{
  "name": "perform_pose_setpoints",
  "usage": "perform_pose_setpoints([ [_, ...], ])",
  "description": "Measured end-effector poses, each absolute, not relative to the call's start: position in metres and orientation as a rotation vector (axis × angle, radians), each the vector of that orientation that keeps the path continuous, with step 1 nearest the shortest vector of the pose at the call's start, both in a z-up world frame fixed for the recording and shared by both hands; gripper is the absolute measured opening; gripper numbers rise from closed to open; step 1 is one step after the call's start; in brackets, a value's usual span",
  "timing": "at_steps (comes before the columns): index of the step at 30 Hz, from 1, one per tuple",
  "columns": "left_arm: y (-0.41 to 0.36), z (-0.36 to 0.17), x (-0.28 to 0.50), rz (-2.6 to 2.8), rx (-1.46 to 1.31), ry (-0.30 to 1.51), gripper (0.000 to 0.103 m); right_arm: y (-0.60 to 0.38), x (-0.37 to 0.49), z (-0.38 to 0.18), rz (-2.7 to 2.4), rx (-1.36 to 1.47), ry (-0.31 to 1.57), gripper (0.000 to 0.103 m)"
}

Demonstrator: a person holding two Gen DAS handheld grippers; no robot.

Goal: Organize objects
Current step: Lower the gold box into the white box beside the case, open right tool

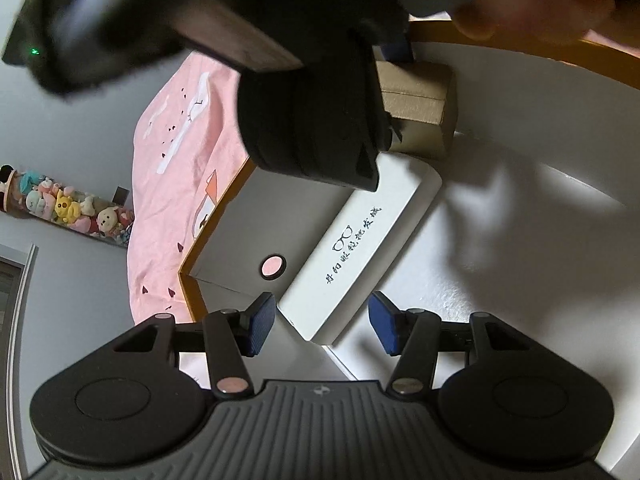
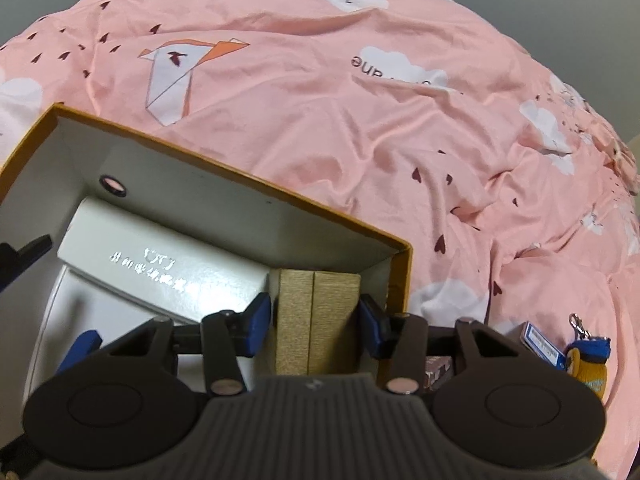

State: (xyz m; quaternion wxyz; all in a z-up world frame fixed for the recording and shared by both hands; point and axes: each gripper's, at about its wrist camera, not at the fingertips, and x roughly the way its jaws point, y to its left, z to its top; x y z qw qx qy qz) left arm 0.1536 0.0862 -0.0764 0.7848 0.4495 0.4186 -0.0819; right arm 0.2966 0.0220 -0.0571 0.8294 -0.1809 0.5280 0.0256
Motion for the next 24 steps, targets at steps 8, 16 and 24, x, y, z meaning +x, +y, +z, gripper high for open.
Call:
perform_pose_setpoints([
  [8,0.082,-0.08,0.15,-0.199,0.975,0.903,0.065,0.011,0.296,-0.038,0.174,-0.335,1.132,0.062],
  [16,0.075,-0.075,0.141,-0.268,0.954,0.883,0.065,-0.002,0.283,-0.018,0.319,-0.398,1.105,0.049],
  [24,0.077,-0.077,0.139,-0.241,0.944,0.915,0.065,-0.001,0.259,-0.035,0.464,-0.502,1.156,0.009],
])
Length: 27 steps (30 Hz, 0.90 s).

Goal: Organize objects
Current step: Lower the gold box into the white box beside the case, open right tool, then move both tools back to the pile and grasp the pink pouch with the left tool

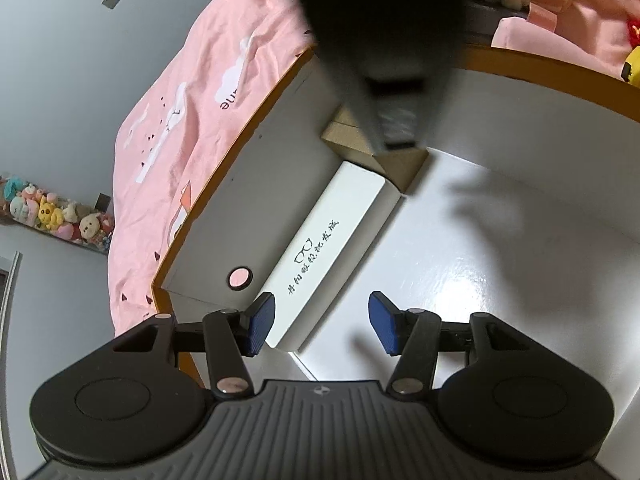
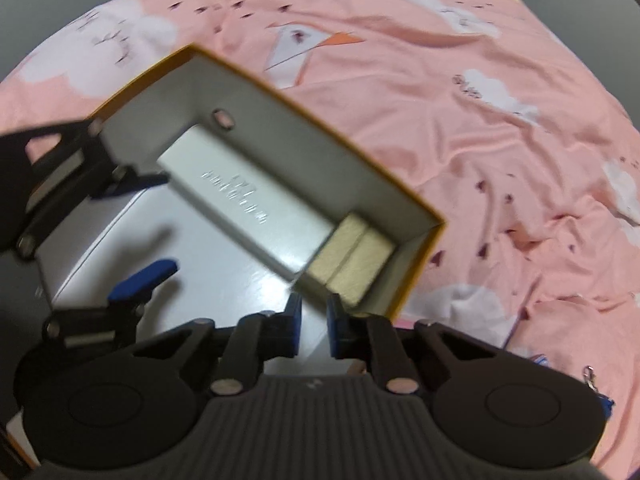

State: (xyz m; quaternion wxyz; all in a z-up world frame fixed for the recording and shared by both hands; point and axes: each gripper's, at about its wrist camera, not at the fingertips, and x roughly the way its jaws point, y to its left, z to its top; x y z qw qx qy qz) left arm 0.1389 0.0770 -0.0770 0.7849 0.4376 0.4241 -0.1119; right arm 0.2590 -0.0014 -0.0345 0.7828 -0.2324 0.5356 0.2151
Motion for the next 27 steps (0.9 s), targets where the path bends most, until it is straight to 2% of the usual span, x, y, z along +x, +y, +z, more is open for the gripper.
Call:
perform_pose_setpoints([
  [7,0.08,-0.075,0.134,-0.241,0.924,0.921,0.065,0.003,0.267,-0.051,0.446,-0.495,1.21,0.005],
  [12,0.082,-0.069,0.13,-0.25,0.885,0.922,0.065,-0.001,0.28,-0.057,0.384,-0.466,1.173,0.001],
  [23,0.068,-0.032,0.119,-0.245,0.786,0.926,0.065,-0.038,0.269,-0.023,0.454,-0.244,1.123,0.003],
  [25,0.059,-0.019,0.108,-0.255,0.749,0.913,0.065,-0.055,0.253,-0.008,0.465,-0.191,1.076,0.009],
  [27,0.05,-0.009,0.105,-0.276,0.724,0.887,0.064,-0.075,0.235,0.005,0.458,-0.141,1.029,0.009],
])
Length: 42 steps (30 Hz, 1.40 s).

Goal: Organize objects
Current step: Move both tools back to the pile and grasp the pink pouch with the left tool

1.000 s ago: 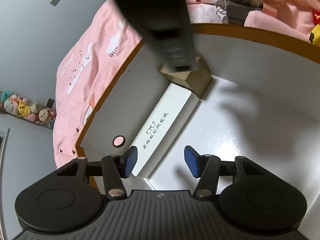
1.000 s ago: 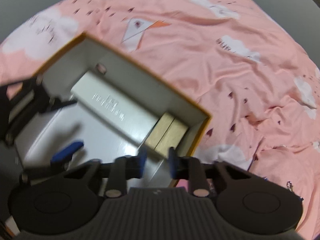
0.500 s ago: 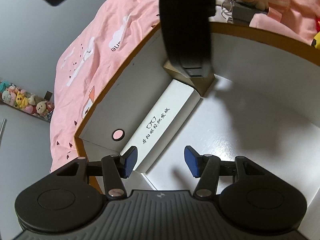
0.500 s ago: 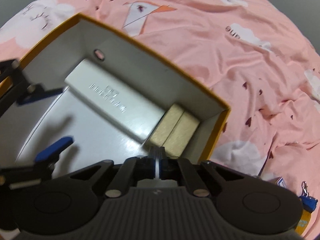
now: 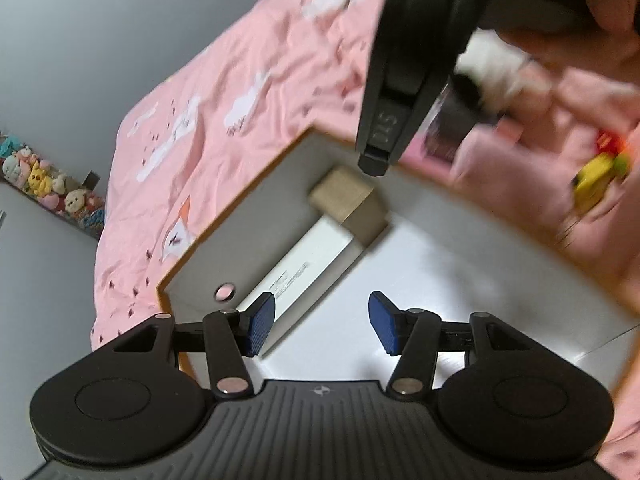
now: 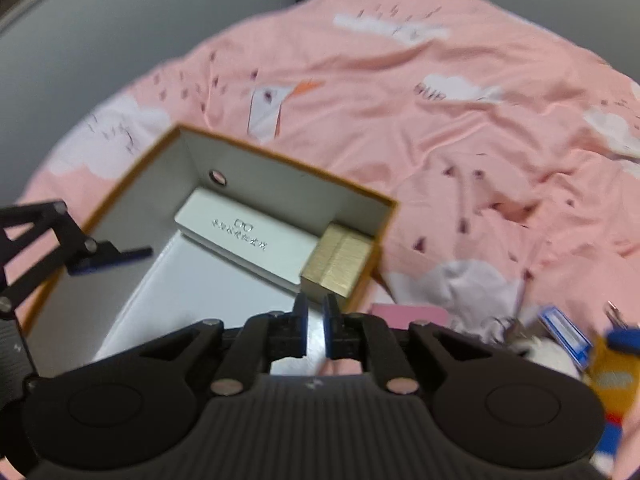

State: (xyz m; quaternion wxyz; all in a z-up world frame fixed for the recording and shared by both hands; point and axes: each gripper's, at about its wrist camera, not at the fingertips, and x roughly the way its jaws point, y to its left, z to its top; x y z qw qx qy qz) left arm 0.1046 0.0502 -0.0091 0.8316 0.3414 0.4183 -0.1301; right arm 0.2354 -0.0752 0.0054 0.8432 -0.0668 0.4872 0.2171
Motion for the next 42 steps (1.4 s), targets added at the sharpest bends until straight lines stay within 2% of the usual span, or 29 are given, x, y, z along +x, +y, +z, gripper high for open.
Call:
perform_pose_setpoints([
  [5,0.015,0.015,0.074,-0.329,0.679,0.808,0.064,-0.13,0.193,0.021,0.397,-0.034,0.957,0.01],
  [11,-0.035,0.016,0.054,-0.356,0.625,0.754,0.064,-0.182,0.133,0.006,0.258,-0.042,0.888,0.01],
  [16,-0.066,0.003,0.066,-0.336,0.403,0.838,0.063,-0.219,0.101,-0.017,0.144,-0.025,0.858,0.01],
  [22,-0.085,-0.018,0.099,-0.235,0.232,0.959,0.063,-0.258,0.101,-0.043,0.098,0.097,0.911,0.011],
  [26,-0.086,-0.038,0.126,-0.107,0.142,1.031,0.067,-0.264,0.103,-0.055,0.109,0.135,0.904,0.01],
  [37,-0.092,-0.083,0.163,0.121,0.129,1.125,0.078,-0.26,0.113,-0.075,0.164,0.141,0.928,0.01],
  [42,-0.093,-0.094,0.168,0.134,0.159,1.126,0.078,-0.258,0.114,-0.077,0.174,0.139,0.934,0.012],
])
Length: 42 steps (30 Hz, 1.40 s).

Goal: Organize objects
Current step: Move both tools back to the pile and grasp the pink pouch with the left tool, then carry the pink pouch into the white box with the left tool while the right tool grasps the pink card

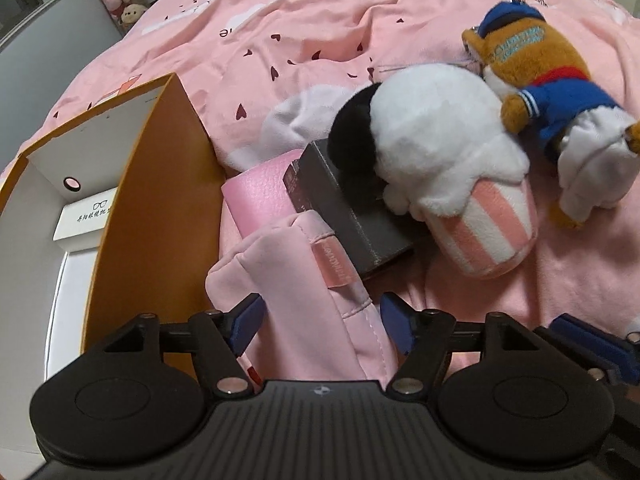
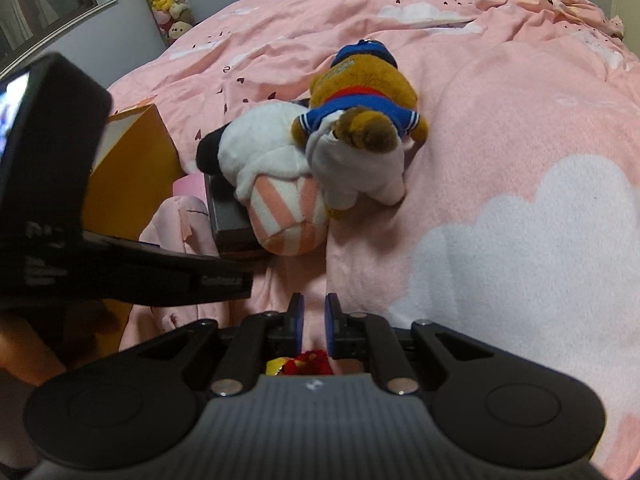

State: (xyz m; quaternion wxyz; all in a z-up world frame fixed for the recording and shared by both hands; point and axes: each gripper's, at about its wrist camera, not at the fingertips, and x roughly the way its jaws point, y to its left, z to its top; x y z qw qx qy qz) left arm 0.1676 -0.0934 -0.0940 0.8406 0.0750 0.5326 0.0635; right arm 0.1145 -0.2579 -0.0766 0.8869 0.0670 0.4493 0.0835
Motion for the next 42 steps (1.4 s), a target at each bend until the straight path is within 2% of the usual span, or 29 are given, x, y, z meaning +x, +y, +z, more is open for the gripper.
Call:
perform_pose_setpoints([
  [2,-0.091,-0.095,0.166,0.116,0.149,1.129,0.072,-0.258,0.114,-0.077,0.174,0.141,0.934,0.013],
  [6,-0.09,-0.089,0.161,0.081,0.133,1.12,0.049,-0.256,0.114,-0.076,0.174,0.13,0.931,0.016],
  [9,-0.087,-0.08,0.154,0.056,0.121,1.098,0.039,-0.255,0.113,-0.075,0.171,0.129,0.927,0.018],
  [12,-0.078,-0.069,0.147,0.034,0.075,1.076,0.034,-0.255,0.111,-0.072,0.168,0.124,0.919,0.02],
  [26,-0.03,0.033,0.106,-0.149,-0.17,0.894,0.032,-0.221,0.11,-0.043,0.292,-0.008,0.889,0.022],
  [30,-0.001,0.065,0.098,-0.162,-0.244,0.825,0.032,-0.2,0.123,-0.034,0.339,-0.07,0.885,0.034],
  [32,0.016,0.076,0.096,-0.147,-0.269,0.797,0.032,-0.189,0.131,-0.032,0.358,-0.1,0.881,0.034],
  [36,0.045,0.08,0.097,-0.077,-0.26,0.766,0.032,-0.161,0.148,-0.037,0.419,-0.156,0.904,0.034],
  [42,0.078,0.045,0.113,0.017,-0.24,0.81,0.032,-0.117,0.173,-0.065,0.473,-0.309,0.926,0.035],
])
